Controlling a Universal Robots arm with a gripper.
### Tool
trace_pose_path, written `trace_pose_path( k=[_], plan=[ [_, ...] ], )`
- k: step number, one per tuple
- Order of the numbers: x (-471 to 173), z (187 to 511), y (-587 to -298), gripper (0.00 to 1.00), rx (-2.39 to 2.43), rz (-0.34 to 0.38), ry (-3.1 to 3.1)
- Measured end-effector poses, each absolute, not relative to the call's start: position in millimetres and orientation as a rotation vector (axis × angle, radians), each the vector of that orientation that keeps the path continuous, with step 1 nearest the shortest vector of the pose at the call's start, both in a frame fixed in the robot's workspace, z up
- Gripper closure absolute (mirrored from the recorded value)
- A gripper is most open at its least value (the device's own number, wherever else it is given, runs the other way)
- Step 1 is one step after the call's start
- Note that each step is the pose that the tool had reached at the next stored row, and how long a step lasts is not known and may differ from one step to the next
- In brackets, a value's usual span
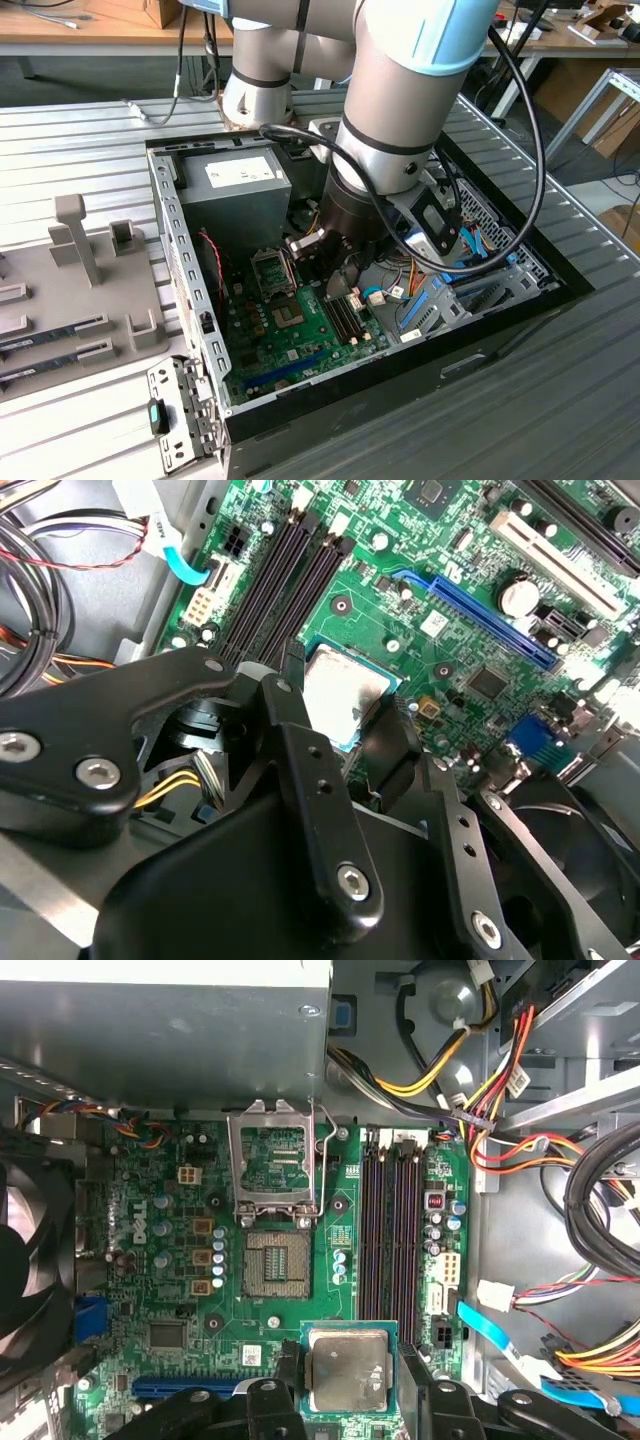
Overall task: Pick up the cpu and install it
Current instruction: 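Pick up the cpu and move it towards the insertion slot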
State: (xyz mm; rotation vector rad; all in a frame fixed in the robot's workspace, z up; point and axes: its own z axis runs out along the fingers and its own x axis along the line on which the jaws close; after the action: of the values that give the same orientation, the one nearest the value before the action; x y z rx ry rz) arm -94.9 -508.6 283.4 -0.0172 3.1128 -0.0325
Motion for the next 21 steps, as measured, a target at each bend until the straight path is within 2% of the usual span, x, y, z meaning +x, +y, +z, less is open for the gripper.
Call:
trace_pose_path(
  k=[21],
  plan=[
    [-99,271,-507,0.53,-0.017,-0.033,3.113]
  ],
)
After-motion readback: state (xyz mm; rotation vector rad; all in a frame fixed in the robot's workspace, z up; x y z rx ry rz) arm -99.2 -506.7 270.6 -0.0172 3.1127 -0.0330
